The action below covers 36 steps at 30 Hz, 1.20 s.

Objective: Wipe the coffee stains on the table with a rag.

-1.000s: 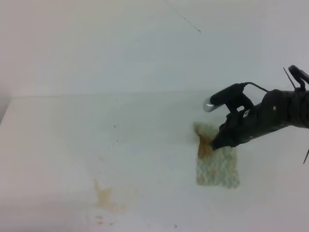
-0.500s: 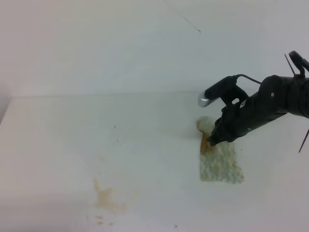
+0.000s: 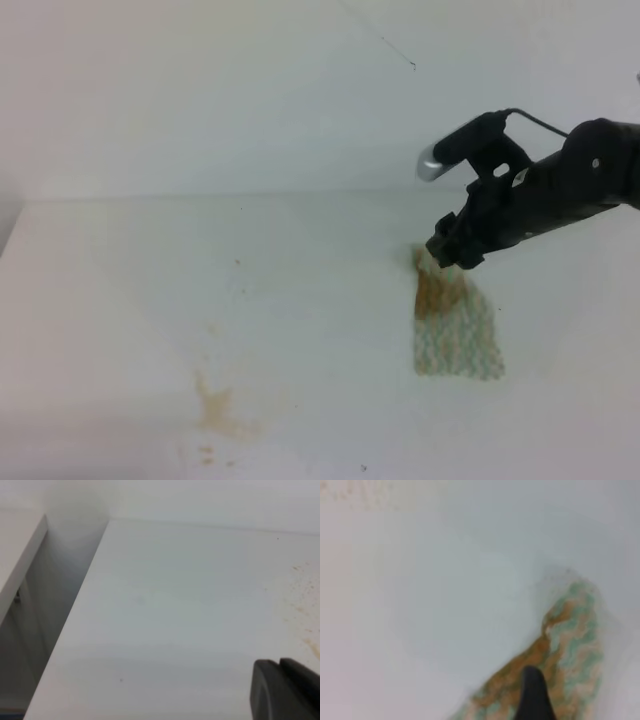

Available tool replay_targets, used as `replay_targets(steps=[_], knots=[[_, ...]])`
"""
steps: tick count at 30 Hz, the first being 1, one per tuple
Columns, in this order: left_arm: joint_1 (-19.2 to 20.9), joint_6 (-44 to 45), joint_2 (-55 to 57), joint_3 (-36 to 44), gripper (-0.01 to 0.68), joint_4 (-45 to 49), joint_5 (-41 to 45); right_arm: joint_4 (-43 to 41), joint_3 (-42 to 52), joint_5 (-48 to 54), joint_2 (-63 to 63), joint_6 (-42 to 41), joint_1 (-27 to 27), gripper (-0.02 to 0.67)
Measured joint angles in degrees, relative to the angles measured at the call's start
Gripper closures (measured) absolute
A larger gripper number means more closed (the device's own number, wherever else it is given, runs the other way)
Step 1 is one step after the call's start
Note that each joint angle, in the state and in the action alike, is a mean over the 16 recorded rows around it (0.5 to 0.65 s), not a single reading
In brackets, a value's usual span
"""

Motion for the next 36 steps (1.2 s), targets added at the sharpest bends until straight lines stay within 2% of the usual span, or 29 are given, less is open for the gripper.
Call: replay_targets(steps=[4, 12, 17, 21, 30, 36], knots=[[0.0, 0.0, 0.0, 0.0, 0.674, 0.0, 0.0, 0.1, 0.0, 1.2, -4.4, 0.0, 0.0, 0.285], [0.0, 0.0, -0.3, 0.3, 0.674, 0.0, -0.1, 0.2, 1.1, 4.3, -16.9, 0.8, 0.0, 0.498], [0.0, 0.0, -0.3, 0.3, 0.674, 0.0, -0.1, 0.2, 6.1, 1.8, -28.5, 3.6, 0.0, 0.61], [0.0, 0.0, -0.1, 0.0, 0.675, 0.0, 0.0, 0.3, 14.1, -1.7, -39.6, 6.7, 0.0, 0.636], [0.0, 0.0, 0.4, -0.5, 0.675, 0.0, 0.2, 0.5, 36.6, -12.8, -65.2, 13.0, 0.0, 0.643], [0.0, 0.0, 0.4, -0.5, 0.675, 0.0, 0.2, 0.5, 44.9, -17.0, -74.7, 14.0, 0.0, 0.644]])
